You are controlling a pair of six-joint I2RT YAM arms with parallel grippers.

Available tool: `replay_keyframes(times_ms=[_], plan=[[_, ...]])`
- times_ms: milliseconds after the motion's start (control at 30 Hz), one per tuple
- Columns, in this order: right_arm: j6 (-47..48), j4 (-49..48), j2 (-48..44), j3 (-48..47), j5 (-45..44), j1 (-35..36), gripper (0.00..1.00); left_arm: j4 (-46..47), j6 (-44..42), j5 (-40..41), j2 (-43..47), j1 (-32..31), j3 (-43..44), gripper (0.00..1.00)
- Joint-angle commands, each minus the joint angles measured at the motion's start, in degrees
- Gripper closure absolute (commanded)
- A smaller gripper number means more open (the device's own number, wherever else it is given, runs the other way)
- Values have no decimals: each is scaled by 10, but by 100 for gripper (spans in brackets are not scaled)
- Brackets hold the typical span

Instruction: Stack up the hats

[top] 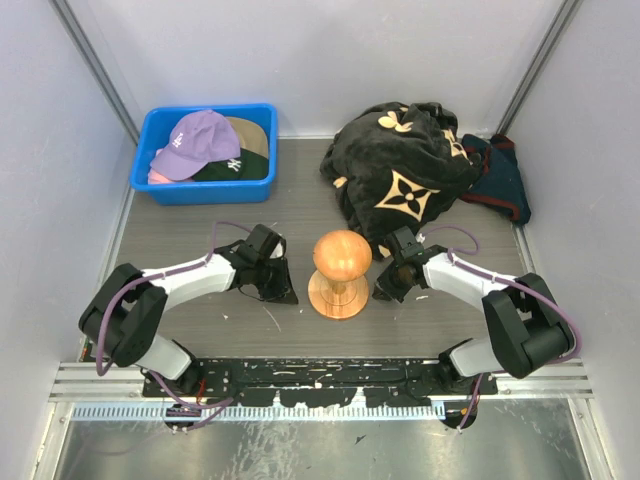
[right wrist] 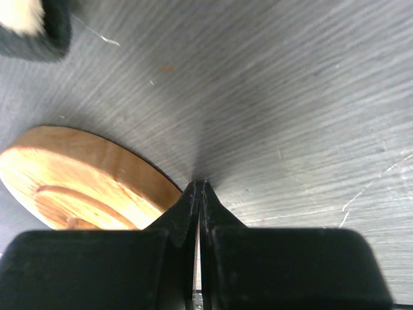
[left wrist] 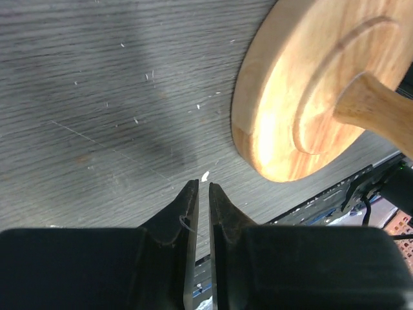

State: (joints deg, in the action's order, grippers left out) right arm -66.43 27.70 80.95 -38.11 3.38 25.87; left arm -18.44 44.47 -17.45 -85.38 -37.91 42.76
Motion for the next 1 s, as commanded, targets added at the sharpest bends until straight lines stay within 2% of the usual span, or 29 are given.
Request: replay_keyframes(times_ms=[0, 100, 233, 400, 800, 967], plan=[[-15, 35, -17, 29, 3, 23, 100, 35, 24, -39, -44, 0, -18, 86], [-40, 22, -8, 34, 18, 54, 100, 79, 49, -58, -72, -1, -24, 90], [-71, -2, 7, 37, 30, 93, 100, 105, 69, -70, -100, -5, -24, 91], [-77, -28, 26, 41, 34, 105, 100, 139, 95, -82, -132, -8, -14, 91], [-24, -43, 106, -40, 6, 99, 100, 94, 90, -29, -128, 0, 23, 90], [-6, -33, 95, -46, -7, 81, 100, 88, 72, -24, -119, 20, 27, 90]])
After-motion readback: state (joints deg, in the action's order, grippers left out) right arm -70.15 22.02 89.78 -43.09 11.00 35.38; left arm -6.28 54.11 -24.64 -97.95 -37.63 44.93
